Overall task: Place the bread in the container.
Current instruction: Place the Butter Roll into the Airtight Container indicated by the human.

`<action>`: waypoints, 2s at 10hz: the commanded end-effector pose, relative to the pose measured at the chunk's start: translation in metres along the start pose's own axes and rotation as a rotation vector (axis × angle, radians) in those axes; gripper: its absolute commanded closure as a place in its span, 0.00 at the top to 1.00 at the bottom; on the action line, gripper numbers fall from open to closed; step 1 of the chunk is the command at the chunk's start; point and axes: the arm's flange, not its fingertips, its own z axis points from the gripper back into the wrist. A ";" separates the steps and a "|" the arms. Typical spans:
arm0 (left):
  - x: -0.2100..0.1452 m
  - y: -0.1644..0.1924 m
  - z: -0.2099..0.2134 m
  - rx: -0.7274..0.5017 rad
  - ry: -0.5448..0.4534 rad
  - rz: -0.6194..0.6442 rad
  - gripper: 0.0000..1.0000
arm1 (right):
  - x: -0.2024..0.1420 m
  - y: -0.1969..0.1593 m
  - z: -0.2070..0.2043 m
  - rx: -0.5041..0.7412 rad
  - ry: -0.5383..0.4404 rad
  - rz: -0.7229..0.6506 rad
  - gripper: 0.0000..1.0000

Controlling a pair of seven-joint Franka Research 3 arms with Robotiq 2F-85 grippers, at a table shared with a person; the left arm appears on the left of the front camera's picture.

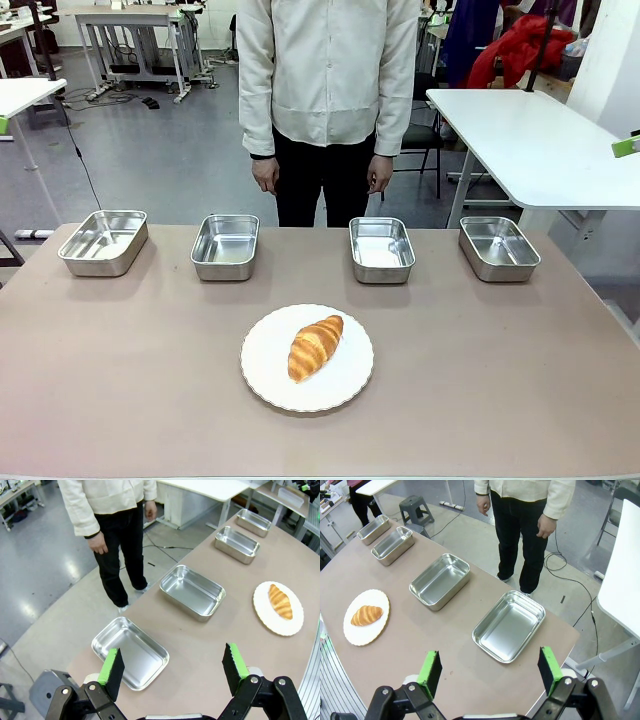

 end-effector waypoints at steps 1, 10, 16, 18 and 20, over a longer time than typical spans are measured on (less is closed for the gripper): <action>0.001 -0.001 0.002 0.003 -0.013 0.000 1.00 | -0.001 -0.001 0.000 0.006 -0.011 0.004 1.00; 0.001 -0.001 0.002 0.003 -0.013 0.000 1.00 | -0.001 -0.001 0.000 0.006 -0.011 0.004 1.00; 0.001 -0.001 0.002 0.003 -0.013 0.000 1.00 | -0.001 -0.001 0.000 0.006 -0.011 0.004 1.00; 0.001 -0.001 0.002 0.003 -0.013 0.000 1.00 | -0.001 -0.001 0.000 0.006 -0.011 0.004 1.00; 0.001 -0.001 0.002 0.003 -0.013 0.000 1.00 | -0.001 -0.001 0.000 0.006 -0.011 0.004 1.00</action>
